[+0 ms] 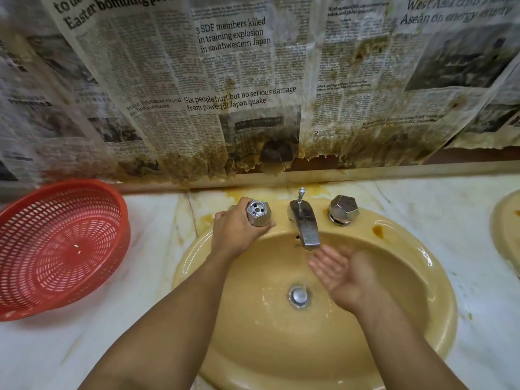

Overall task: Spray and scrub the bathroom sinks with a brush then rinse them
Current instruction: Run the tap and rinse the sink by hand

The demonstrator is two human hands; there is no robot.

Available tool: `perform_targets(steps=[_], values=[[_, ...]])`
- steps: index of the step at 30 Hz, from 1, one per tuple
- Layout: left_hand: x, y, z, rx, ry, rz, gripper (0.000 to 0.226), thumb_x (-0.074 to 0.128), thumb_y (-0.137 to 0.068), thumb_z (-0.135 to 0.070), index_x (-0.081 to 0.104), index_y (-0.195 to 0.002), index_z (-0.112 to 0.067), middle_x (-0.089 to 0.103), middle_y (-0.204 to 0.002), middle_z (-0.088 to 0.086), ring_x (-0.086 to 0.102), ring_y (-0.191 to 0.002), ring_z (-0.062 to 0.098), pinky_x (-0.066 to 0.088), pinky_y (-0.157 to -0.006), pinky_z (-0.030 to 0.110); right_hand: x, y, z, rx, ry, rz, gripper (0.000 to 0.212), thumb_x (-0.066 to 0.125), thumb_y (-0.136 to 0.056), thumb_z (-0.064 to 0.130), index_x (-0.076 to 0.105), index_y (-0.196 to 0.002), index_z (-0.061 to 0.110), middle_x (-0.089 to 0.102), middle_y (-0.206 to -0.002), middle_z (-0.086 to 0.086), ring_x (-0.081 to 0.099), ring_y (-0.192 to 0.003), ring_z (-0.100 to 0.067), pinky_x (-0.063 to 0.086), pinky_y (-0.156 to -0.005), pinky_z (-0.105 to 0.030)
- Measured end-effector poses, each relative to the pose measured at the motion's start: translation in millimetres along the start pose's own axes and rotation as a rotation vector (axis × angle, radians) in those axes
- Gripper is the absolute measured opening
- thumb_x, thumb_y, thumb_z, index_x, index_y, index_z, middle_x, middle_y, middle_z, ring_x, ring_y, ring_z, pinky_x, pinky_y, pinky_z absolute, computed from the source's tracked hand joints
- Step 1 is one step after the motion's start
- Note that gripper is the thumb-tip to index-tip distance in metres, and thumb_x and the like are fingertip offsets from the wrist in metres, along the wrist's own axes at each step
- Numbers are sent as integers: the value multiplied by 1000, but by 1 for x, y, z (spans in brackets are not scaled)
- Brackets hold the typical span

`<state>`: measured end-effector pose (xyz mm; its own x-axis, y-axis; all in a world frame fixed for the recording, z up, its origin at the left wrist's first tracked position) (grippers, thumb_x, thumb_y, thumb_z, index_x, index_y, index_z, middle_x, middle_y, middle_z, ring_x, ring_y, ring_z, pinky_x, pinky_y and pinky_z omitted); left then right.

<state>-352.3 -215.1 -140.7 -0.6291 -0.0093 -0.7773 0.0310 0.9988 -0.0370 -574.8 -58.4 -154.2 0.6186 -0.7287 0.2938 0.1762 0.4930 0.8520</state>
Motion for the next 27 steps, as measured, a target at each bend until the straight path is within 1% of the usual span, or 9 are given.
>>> perform_targets(steps=[3,6,9,11,15,18,21,24,27], values=[[-3,1,-1,11,9,-16,63,73,-70,-81,56,-111,-37,70,-96,-14,58,-90,12,44,-98,38,13,-5,-25,121,-82,84,36,42,-108,22,60,-117,-9,67,-115,-26,67,-100,-39,61,-77,-45],[-2,1,0,12,15,-18,63,73,-69,-81,56,-111,-36,70,-95,-14,57,-89,11,46,-98,42,9,-3,-25,117,-96,76,32,44,-106,18,65,-109,-6,71,-92,-21,68,-88,-33,63,-55,-39],[-2,1,0,21,12,-12,67,72,-67,-83,56,-112,-36,70,-95,-15,60,-93,13,46,-100,43,1,10,-3,39,-92,63,31,42,-103,17,67,-97,-1,71,-70,-13,66,-81,-26,60,-49,-32],[-1,0,0,16,-4,12,76,71,-62,-89,55,-114,-36,69,-95,-15,61,-95,14,45,-101,42,13,26,17,-22,-56,113,31,40,-101,14,67,-98,-3,74,-71,-13,70,-81,-26,62,-53,-31],[0,0,0,-6,1,32,88,60,-50,-101,54,-112,-39,69,-97,-17,62,-99,16,46,-100,41,82,55,39,-121,133,306,35,42,-105,15,64,-111,-11,74,-102,-27,76,-92,-37,61,-80,-41],[0,0,-2,13,18,19,74,63,-59,-93,54,-107,-37,67,-87,-16,62,-87,12,46,-94,38,141,65,37,-172,338,404,37,40,-108,16,57,-120,-14,65,-120,-34,67,-110,-42,57,-96,-46],[1,-2,-3,47,-17,14,59,55,-65,-80,52,-104,-36,65,-85,-14,63,-86,15,44,-96,41,168,65,32,-222,476,394,37,41,-109,15,50,-130,-14,54,-135,-35,55,-127,-45,48,-109,-51],[2,-4,-1,67,-23,13,63,56,-64,-81,55,-106,-34,61,-80,-16,60,-81,14,43,-90,39,159,60,33,-295,485,341,38,46,-108,17,50,-134,-11,56,-133,-28,57,-125,-39,47,-110,-48],[3,-6,3,77,-34,0,70,60,-68,-90,57,-109,-34,64,-83,-16,60,-82,12,43,-90,37,126,56,41,-401,372,260,32,49,-106,17,59,-123,-8,67,-120,-24,68,-111,-32,55,-100,-41]])
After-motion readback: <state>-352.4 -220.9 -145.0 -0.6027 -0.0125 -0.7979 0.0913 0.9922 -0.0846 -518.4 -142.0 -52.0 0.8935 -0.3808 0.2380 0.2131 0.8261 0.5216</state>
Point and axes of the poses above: each hand's wrist, its own y-axis away from the middle knuckle, its own x-axis out of the palm, z = x × y, the point moved 9 cm from there along -y, towards the middle knuckle
